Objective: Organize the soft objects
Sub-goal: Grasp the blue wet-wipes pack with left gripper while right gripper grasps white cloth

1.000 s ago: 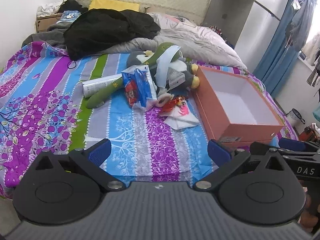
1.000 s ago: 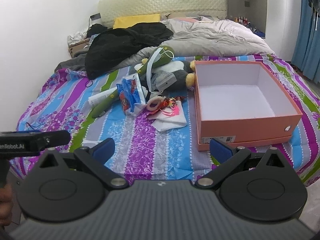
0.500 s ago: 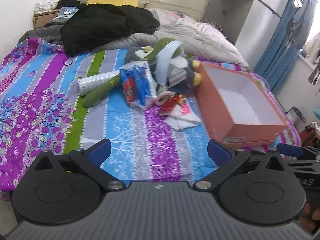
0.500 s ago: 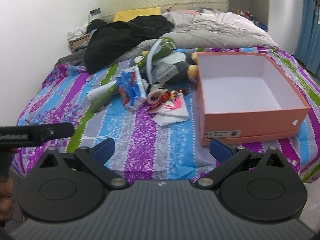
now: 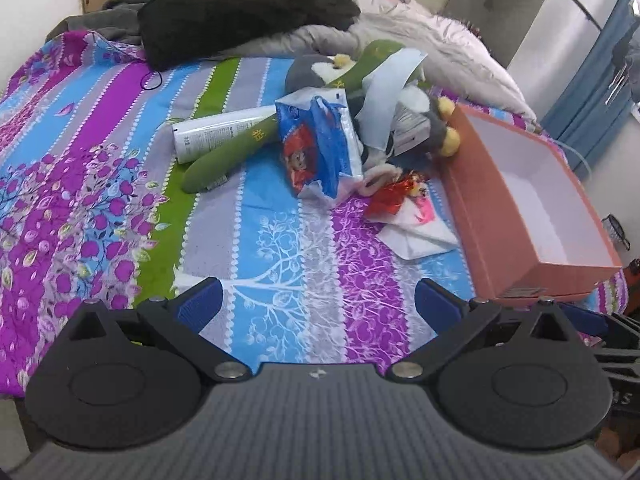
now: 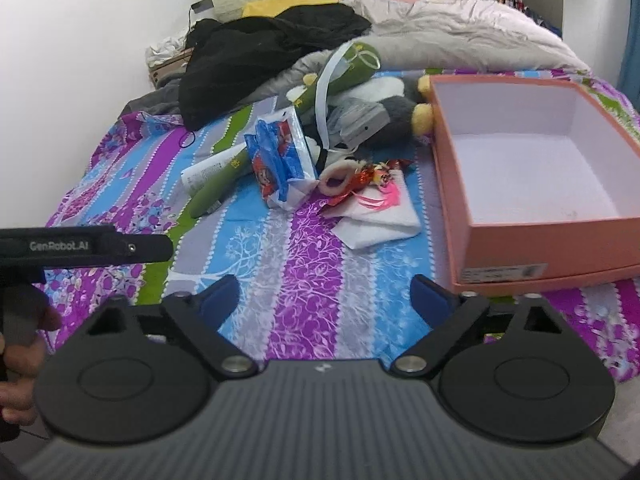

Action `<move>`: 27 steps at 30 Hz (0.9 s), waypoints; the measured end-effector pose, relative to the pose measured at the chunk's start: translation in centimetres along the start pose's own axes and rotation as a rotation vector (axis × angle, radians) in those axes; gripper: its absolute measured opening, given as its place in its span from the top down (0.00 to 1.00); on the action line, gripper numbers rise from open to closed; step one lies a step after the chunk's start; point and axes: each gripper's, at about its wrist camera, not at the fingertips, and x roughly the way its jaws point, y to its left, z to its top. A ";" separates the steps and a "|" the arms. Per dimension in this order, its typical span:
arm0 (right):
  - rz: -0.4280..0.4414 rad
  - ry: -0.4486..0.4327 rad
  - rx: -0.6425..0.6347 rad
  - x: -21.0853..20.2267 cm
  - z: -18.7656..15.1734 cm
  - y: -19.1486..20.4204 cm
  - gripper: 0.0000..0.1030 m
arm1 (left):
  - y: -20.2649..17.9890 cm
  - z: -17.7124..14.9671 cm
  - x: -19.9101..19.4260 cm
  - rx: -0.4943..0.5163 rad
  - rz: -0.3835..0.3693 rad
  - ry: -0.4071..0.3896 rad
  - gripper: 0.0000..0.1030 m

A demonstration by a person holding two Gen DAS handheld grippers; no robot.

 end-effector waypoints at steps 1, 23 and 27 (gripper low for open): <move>0.002 0.002 0.003 0.7 0.2 0.1 0.18 | 0.1 0.3 0.7 0.008 0.001 0.006 0.01; -0.102 0.069 -0.100 15.4 4.7 -2.1 0.30 | -0.1 8.1 17.1 0.035 -0.079 0.095 0.35; -0.143 0.051 -0.155 17.2 4.9 -2.7 0.34 | -0.5 8.8 19.6 0.043 -0.087 0.106 0.36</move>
